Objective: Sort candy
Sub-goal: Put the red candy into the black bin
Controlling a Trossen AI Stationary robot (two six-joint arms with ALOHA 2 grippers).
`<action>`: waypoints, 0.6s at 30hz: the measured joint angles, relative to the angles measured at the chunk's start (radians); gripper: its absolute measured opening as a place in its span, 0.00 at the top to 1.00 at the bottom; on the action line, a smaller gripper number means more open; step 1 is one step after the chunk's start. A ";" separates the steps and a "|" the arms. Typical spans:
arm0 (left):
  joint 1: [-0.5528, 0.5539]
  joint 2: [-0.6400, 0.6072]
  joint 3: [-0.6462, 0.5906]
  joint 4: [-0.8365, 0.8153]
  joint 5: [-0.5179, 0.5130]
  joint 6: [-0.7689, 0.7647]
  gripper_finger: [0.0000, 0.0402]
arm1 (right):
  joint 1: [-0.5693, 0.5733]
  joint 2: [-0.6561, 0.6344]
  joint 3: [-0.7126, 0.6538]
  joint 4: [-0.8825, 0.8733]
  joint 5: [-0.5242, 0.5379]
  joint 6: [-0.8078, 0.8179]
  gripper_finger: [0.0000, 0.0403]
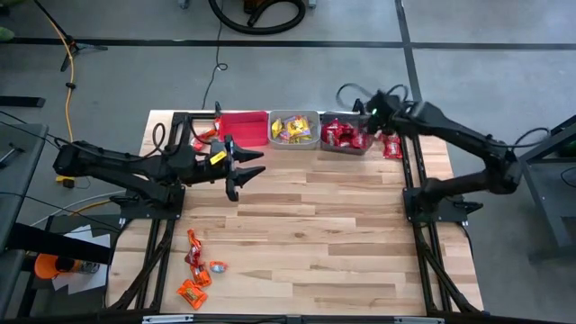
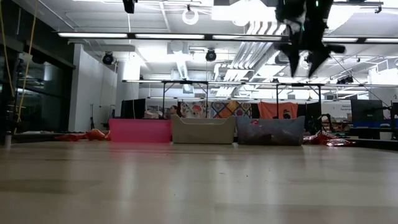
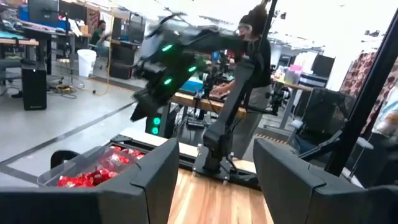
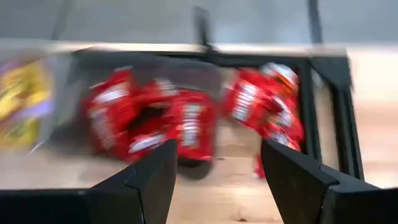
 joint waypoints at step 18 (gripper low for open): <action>0.047 0.001 0.001 -0.008 -0.006 -0.081 0.52 | -0.440 0.123 -0.208 0.431 -0.235 0.455 0.44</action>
